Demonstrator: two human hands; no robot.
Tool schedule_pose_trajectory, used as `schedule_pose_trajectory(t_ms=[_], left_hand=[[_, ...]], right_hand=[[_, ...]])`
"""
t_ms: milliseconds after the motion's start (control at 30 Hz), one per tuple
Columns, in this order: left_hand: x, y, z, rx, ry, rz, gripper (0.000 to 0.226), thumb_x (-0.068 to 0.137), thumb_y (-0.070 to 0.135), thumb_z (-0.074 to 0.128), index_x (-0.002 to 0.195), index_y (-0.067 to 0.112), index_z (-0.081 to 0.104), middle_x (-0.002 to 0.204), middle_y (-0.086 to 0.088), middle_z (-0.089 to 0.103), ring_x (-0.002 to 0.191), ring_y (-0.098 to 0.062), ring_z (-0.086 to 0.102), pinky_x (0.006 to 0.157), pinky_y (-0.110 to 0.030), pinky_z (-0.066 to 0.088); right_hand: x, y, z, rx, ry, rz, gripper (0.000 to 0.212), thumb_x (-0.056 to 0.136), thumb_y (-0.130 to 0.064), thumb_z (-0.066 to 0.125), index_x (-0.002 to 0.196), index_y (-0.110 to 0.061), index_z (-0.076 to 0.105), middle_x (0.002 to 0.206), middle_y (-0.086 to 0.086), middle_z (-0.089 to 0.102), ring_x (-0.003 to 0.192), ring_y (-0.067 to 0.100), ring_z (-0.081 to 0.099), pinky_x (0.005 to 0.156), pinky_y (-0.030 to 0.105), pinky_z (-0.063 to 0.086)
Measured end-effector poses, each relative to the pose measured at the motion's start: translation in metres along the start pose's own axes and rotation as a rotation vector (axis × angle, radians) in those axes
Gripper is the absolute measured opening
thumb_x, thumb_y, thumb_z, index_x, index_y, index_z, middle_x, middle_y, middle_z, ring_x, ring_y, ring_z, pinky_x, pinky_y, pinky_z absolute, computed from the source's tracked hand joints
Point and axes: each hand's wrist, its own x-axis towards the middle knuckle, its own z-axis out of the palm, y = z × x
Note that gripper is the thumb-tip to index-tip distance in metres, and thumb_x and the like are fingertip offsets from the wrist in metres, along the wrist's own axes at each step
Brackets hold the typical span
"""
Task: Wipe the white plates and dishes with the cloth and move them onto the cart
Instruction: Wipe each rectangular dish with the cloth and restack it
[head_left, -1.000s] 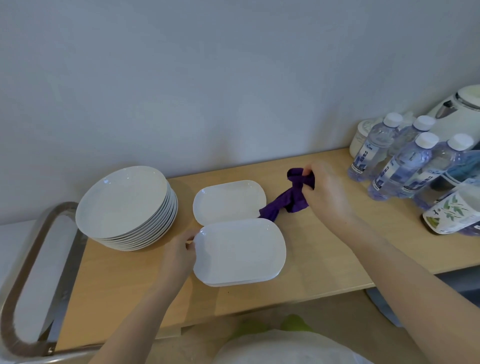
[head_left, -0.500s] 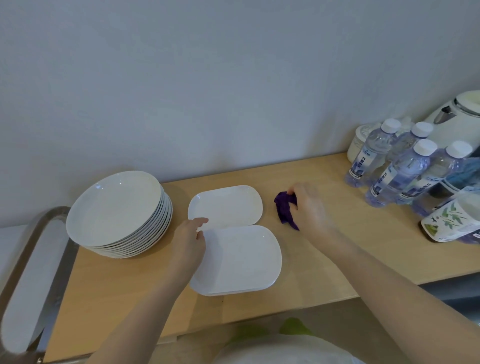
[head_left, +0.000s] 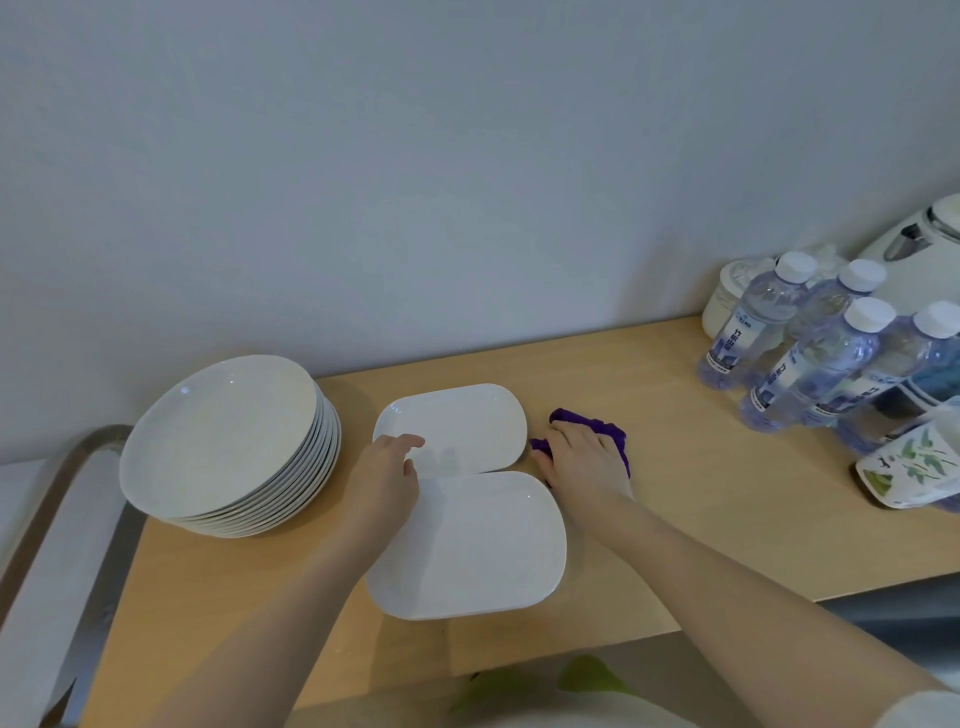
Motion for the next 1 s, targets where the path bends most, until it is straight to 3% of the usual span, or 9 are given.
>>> schedule_pose_trajectory(t_ms=[100,200,433,633,800,900,1000], left_hand=[[0.009,-0.002,-0.002,0.029,-0.016,0.000,0.038,0.095,0.006,0.043,0.128,0.018,0.055,0.130,-0.006,0.053,0.117,-0.022,0.049,0.093,-0.031,0.042],[0.020,-0.003,-0.003,0.064,-0.032,-0.003,0.041,0.095,0.006,0.043,0.134,0.017,0.050,0.136,-0.007,0.050,0.123,-0.023,0.045,0.096,-0.032,0.039],[0.048,-0.006,-0.004,0.226,-0.124,-0.071,0.051,0.093,0.003,0.041,0.143,0.007,0.032,0.138,-0.014,0.042,0.124,-0.030,0.041,0.096,-0.038,0.040],[0.062,-0.015,0.000,0.227,-0.200,-0.197,0.046,0.094,0.006,0.042,0.139,0.007,0.034,0.131,-0.013,0.044,0.116,-0.028,0.047,0.088,-0.036,0.046],[0.068,-0.023,0.003,0.041,-0.159,-0.244,0.048,0.091,-0.003,0.042,0.137,0.007,0.038,0.129,-0.014,0.047,0.112,-0.030,0.051,0.089,-0.036,0.048],[0.068,-0.029,0.005,0.014,-0.128,-0.290,0.039,0.090,-0.003,0.045,0.128,0.006,0.047,0.118,-0.012,0.055,0.103,-0.027,0.055,0.083,-0.032,0.049],[0.068,-0.033,0.007,-0.059,-0.111,-0.341,0.036,0.089,-0.003,0.047,0.123,0.009,0.051,0.109,-0.009,0.059,0.093,-0.024,0.055,0.076,-0.029,0.048]], right_hand=[[0.009,-0.010,-0.011,-0.036,0.083,-0.003,0.040,0.101,-0.038,0.028,0.124,-0.016,0.052,0.136,-0.002,0.049,0.127,0.018,0.041,0.099,0.032,0.032],[0.024,-0.023,-0.023,-0.017,0.107,-0.073,0.037,0.100,-0.032,0.030,0.129,-0.017,0.049,0.138,-0.001,0.046,0.128,0.019,0.039,0.098,0.032,0.030],[0.061,-0.050,-0.025,0.064,-0.100,-0.186,0.046,0.099,-0.024,0.041,0.142,-0.013,0.033,0.152,0.006,0.027,0.139,0.021,0.024,0.107,0.036,0.028],[0.083,-0.051,-0.013,0.057,-0.181,-0.107,0.046,0.093,-0.012,0.048,0.137,-0.010,0.035,0.141,0.007,0.037,0.128,0.024,0.035,0.104,0.033,0.033],[0.087,-0.047,-0.006,0.111,-0.193,-0.095,0.052,0.088,0.003,0.046,0.137,-0.007,0.035,0.134,0.011,0.037,0.115,0.026,0.043,0.091,0.026,0.033],[0.087,-0.046,-0.004,0.189,-0.192,-0.028,0.061,0.083,0.011,0.045,0.139,-0.012,0.034,0.127,0.011,0.042,0.108,0.027,0.045,0.079,0.028,0.039],[0.087,-0.046,-0.002,0.206,-0.183,-0.014,0.064,0.081,0.013,0.046,0.138,-0.014,0.035,0.124,0.011,0.044,0.106,0.027,0.047,0.080,0.031,0.042]])
